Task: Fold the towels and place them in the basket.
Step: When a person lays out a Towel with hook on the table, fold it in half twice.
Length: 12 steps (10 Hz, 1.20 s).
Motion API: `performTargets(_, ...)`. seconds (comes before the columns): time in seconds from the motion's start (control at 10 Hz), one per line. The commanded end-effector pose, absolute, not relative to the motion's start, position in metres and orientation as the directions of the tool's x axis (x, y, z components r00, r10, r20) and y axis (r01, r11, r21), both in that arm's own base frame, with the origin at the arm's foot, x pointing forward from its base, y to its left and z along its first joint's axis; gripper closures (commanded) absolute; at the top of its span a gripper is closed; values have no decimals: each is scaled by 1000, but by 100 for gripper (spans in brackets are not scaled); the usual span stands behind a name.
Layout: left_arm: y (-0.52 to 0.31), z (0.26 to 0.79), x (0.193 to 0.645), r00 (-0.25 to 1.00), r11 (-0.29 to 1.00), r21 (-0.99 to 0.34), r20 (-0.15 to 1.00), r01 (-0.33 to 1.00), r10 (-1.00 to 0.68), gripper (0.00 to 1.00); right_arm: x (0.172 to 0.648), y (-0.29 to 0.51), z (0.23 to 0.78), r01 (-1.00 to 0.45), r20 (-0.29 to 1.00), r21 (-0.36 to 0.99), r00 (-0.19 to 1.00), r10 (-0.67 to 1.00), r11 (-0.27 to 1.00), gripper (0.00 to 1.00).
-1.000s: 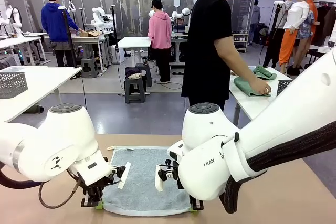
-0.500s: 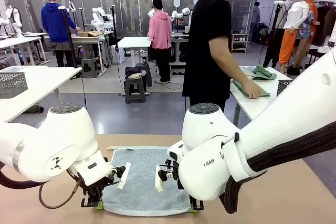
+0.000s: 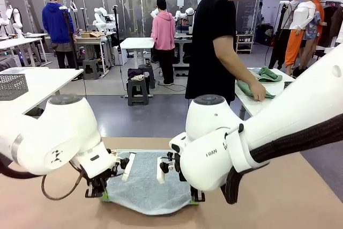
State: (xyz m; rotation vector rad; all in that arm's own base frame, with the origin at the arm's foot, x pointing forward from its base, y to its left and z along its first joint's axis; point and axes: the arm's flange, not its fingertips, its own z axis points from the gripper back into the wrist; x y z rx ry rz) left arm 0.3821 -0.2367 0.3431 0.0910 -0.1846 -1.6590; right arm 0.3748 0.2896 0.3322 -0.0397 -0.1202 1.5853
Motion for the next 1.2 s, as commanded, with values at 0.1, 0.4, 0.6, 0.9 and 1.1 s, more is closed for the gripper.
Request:
performTargets(0.1,-242,372,409,-79,-78,213,-2,974,-997,97,405,289,363,-992,60,-114,-56,997,-49,99)
performTargets(0.4,-237,390,447,-66,-61,164,26,985,-997,97,438,294,380,-993,87,-103,-71,994,-62,99)
performTargets(0.6,-236,397,472,-53,-46,138,47,989,-997,97,462,297,382,-994,88,-104,-51,995,-41,99)
performTargets(0.9,-235,393,468,-40,-33,167,37,985,-999,97,479,300,391,-994,92,-110,-36,995,-26,99)
performTargets(1.1,-235,393,468,-40,-33,167,37,985,-999,97,470,298,385,-993,93,-120,-27,995,-15,99)
